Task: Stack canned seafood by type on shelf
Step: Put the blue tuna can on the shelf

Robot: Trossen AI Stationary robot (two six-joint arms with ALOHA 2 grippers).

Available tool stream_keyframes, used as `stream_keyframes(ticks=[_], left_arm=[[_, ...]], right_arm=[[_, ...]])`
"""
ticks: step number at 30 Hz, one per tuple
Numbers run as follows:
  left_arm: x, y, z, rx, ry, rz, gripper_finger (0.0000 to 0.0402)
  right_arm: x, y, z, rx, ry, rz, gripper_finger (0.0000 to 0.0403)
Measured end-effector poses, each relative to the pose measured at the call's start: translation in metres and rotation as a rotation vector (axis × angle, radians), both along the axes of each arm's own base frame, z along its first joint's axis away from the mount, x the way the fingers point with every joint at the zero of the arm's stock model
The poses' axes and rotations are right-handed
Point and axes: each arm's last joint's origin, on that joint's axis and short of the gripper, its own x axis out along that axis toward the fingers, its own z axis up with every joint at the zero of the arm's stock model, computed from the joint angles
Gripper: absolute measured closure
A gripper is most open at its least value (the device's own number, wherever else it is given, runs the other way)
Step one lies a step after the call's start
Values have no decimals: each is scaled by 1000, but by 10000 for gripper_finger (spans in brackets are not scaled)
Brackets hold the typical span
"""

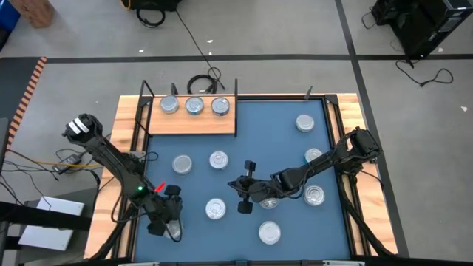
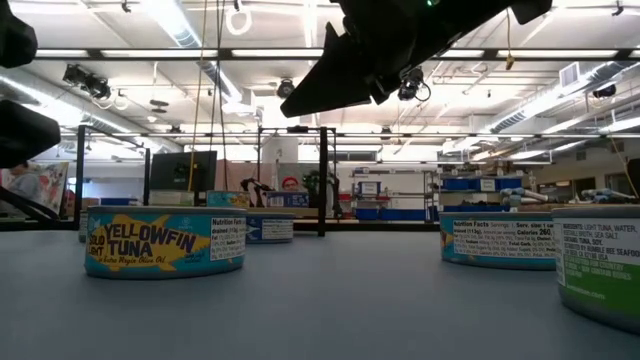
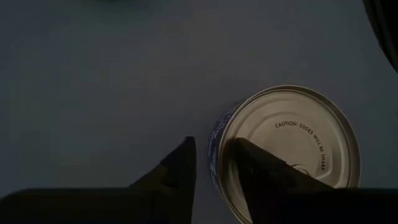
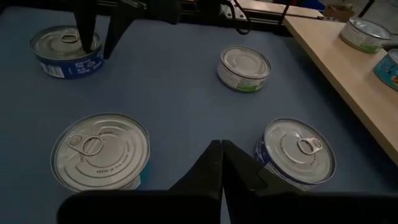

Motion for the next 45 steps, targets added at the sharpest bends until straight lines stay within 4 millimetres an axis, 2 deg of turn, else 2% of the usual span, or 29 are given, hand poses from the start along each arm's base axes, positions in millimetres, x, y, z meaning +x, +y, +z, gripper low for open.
stream_keyframes(ticks=[3, 7, 9, 17, 23, 36, 45], left_arm=[[0, 0, 0, -6, 5, 4, 316], [0, -1, 0, -15, 11, -3, 380], [0, -1, 0, -15, 10, -3, 393], [14, 1, 13, -14, -36, 33, 399], [30, 15, 21, 61, -67, 76, 400], [67, 75, 25, 311, -160, 132, 401], [91, 105, 36, 354, -328, 138, 401]], right_arm=[[0, 0, 0, -1, 1, 0, 388], [0, 0, 0, -1, 1, 0, 389], [0, 0, 0, -1, 1, 0, 389], [0, 0, -1, -3, 7, 0, 389], [-1, 0, -2, -7, 19, 0, 389], [-2, -1, -3, -16, 42, 0, 389], [-2, 0, -4, -8, 46, 10, 389]])
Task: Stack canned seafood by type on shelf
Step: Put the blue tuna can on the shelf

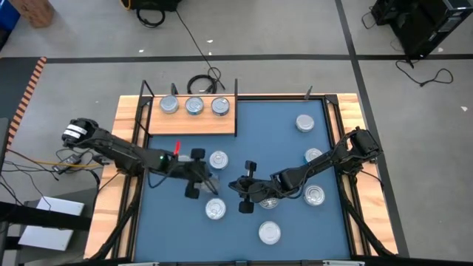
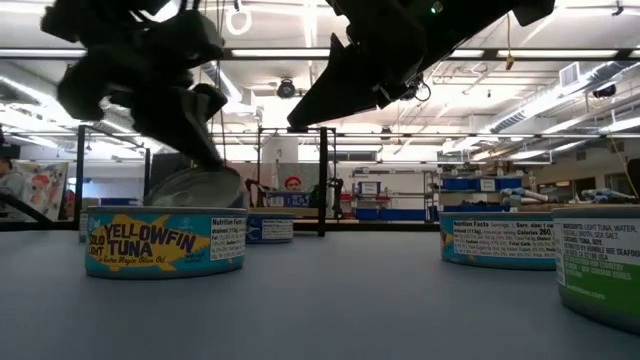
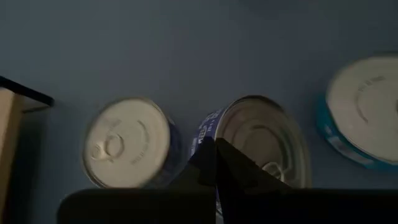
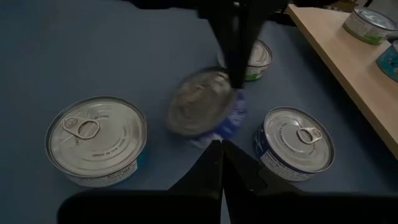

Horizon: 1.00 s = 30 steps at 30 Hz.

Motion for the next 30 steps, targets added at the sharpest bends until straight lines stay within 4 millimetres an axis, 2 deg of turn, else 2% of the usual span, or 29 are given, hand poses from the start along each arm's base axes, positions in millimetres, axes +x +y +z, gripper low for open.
stream_keyframes(ticks=[7, 16, 20, 26, 30], left_arm=[[6, 10, 1, -13, -18, -14, 400], [17, 4, -26, -37, 77, -58, 399], [19, 3, -23, -13, 84, -50, 384], [20, -18, -1, 1, 140, -148, 329], [10, -42, -2, 20, 179, -245, 286]], right_arm=[[0, 0, 0, 8, 2, -2, 389], [-1, 0, -1, 9, 9, -4, 389], [-1, 0, -1, 9, 11, -4, 389], [-1, 0, -2, 7, 24, -7, 389], [-2, -1, -2, 5, 28, -6, 388]])
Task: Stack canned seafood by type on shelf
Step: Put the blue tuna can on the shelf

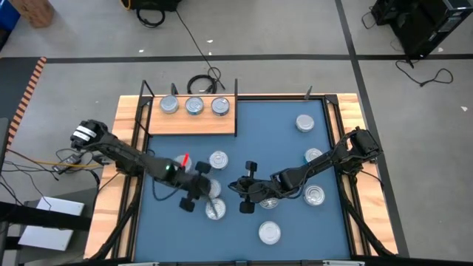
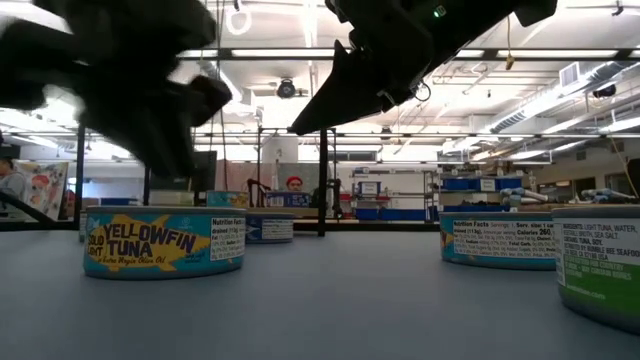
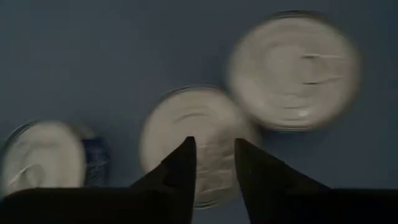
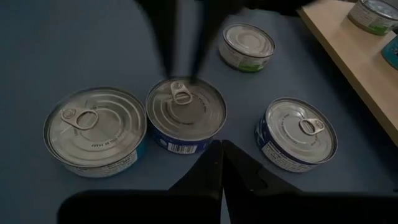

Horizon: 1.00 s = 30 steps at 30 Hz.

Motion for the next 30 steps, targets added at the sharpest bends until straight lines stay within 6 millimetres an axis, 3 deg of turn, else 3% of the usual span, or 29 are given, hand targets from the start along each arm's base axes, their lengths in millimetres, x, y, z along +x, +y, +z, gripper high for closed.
stream_keyframes(ticks=[6, 13, 21, 28, 30], left_arm=[[-15, -27, -3, 107, -31, -70, 247], [-14, -34, -19, 197, 0, -83, 252], [-8, -37, -42, 300, 43, -75, 299], [-7, -37, -42, 299, 33, -72, 387], [-6, -36, -41, 291, 32, -68, 394]], right_arm=[[0, 0, 0, 0, 1, 0, 387], [0, 0, 0, 1, -2, 0, 387], [0, 0, 0, 0, -3, 0, 388], [0, 0, 0, -5, -1, 4, 387], [0, 0, 0, -8, 0, 6, 383]])
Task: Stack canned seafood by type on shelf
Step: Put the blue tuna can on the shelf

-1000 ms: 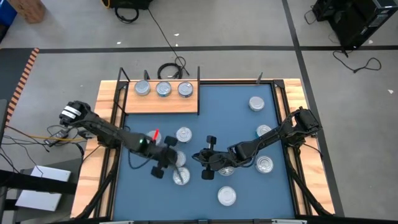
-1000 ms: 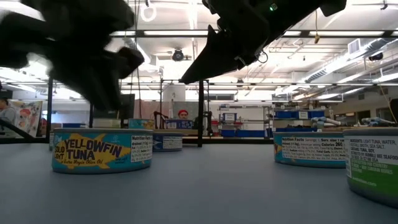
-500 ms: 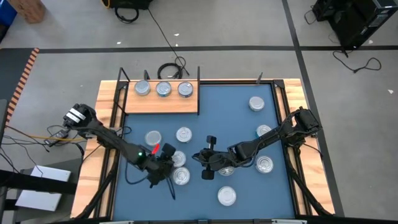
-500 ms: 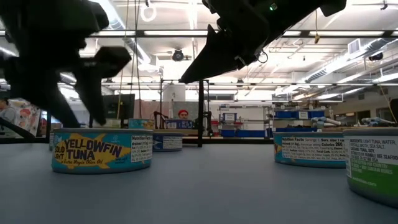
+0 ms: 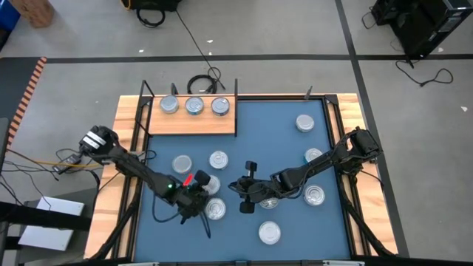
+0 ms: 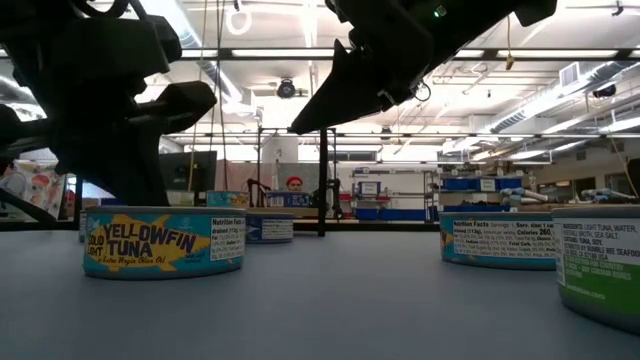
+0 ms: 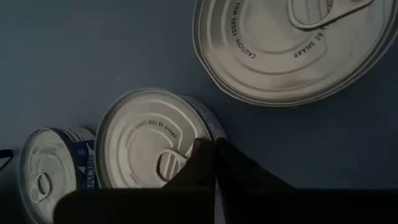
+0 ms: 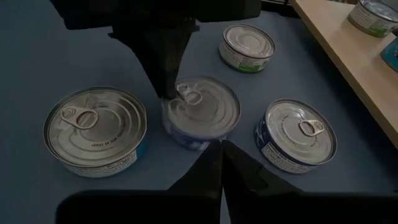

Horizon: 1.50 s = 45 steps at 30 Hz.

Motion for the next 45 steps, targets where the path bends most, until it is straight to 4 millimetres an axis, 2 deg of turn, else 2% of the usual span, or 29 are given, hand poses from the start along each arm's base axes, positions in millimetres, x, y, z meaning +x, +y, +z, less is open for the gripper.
stream_keyframes(ticks=[5, 15, 21, 31, 37, 45], left_arm=[[0, 7, 10, -74, 1, 31, 399], [11, 29, 36, -284, -104, 143, 401], [21, 39, 40, -382, -148, 168, 401], [25, 52, 54, -463, -215, 208, 401], [24, 56, 65, -496, -272, 218, 401], [23, 56, 67, -514, -284, 219, 401]], right_arm=[[-1, 5, 0, -76, 14, 64, 353], [-5, 15, 1, -206, 30, 128, 221], [-3, 17, 1, -349, 48, 130, 170], [19, 28, -10, -529, 202, 179, 148], [22, 30, -10, -542, 231, 182, 150], [21, 28, -9, -602, 242, 166, 150]])
